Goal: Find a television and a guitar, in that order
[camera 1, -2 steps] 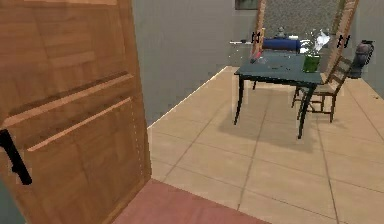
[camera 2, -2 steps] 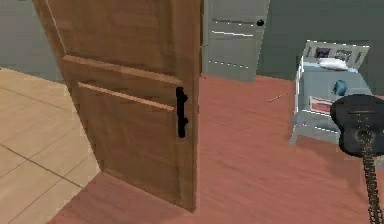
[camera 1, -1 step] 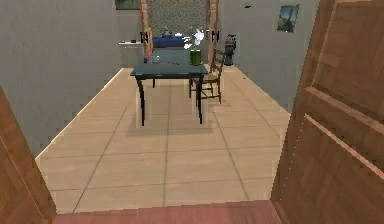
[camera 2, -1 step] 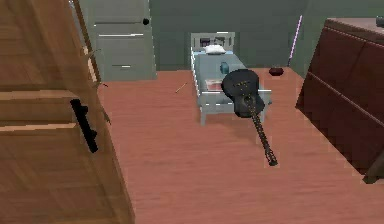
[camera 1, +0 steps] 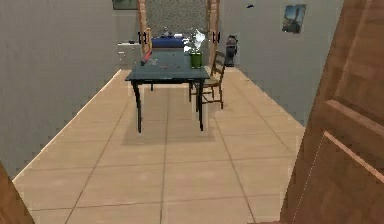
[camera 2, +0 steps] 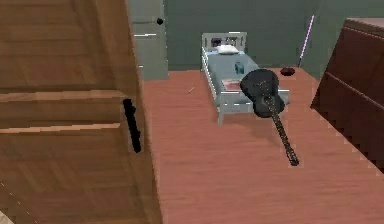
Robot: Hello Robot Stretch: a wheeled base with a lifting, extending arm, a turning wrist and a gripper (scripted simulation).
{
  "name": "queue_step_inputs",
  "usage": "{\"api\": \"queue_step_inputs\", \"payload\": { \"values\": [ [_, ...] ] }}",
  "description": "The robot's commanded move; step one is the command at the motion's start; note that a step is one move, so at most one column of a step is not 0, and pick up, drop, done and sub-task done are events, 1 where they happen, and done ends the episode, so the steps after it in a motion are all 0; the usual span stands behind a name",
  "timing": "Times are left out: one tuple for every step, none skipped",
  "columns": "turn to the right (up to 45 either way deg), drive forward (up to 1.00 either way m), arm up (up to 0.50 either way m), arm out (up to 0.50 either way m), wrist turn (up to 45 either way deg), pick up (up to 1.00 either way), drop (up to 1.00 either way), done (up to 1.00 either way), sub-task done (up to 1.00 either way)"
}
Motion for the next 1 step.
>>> {"api": "queue_step_inputs", "payload": {
  "values": [
    [12.0, 0.0, 0.0, 0.0, 0.0, 0.0, 0.0, 0.0, 0.0]
  ]
}}
